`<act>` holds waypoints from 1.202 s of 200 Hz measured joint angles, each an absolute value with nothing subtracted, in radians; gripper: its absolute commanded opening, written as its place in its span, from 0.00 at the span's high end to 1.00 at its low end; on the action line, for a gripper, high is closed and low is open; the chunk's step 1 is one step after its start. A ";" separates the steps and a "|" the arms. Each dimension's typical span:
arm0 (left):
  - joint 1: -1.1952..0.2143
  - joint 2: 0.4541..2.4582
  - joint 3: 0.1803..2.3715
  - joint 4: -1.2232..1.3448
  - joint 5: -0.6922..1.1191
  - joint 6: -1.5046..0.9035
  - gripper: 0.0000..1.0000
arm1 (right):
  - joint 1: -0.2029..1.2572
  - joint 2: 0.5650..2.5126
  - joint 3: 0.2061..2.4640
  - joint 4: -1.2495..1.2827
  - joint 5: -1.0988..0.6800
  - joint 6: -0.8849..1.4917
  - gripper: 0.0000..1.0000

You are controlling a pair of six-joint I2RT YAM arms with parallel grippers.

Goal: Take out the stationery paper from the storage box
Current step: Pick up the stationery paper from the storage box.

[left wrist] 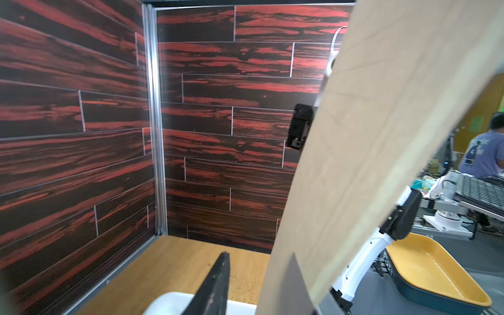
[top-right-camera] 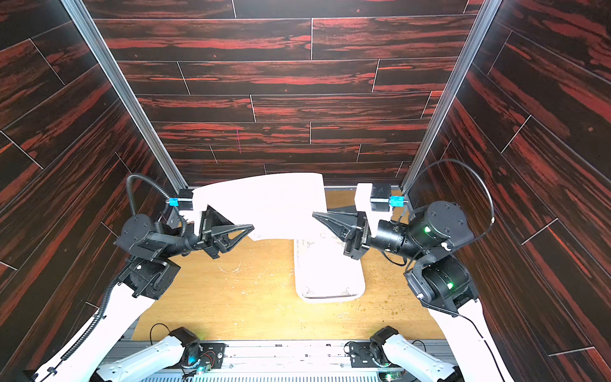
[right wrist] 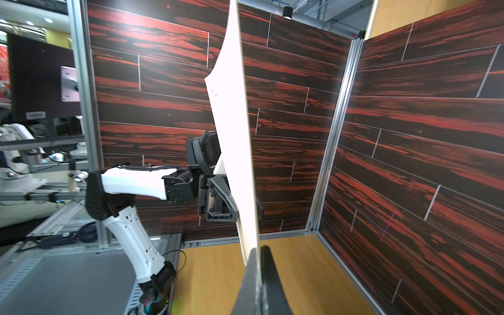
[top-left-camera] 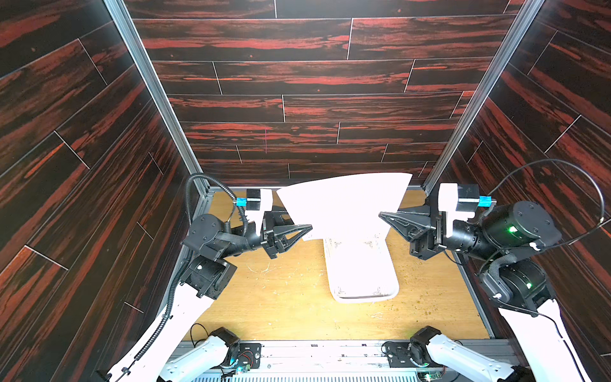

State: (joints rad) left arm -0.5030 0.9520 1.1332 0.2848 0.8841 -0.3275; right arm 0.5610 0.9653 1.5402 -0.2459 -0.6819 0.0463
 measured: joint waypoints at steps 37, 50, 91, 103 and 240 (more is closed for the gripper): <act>-0.503 0.941 1.149 0.282 0.920 -0.349 0.75 | 0.561 1.000 1.542 -0.218 -0.745 0.119 1.00; -0.503 0.942 1.161 0.280 0.936 -0.359 0.85 | 0.561 1.012 1.538 -0.203 -0.760 0.144 1.00; -0.503 0.940 1.184 0.273 0.963 -0.381 1.00 | 0.561 1.015 1.496 -0.142 -0.778 0.188 1.00; -0.503 0.939 1.184 0.266 0.960 -0.382 1.00 | 0.561 1.015 1.486 -0.129 -0.778 0.194 1.00; -0.325 0.993 1.367 -0.361 0.833 -0.074 1.00 | 0.561 1.087 1.568 -0.308 -0.482 0.199 0.24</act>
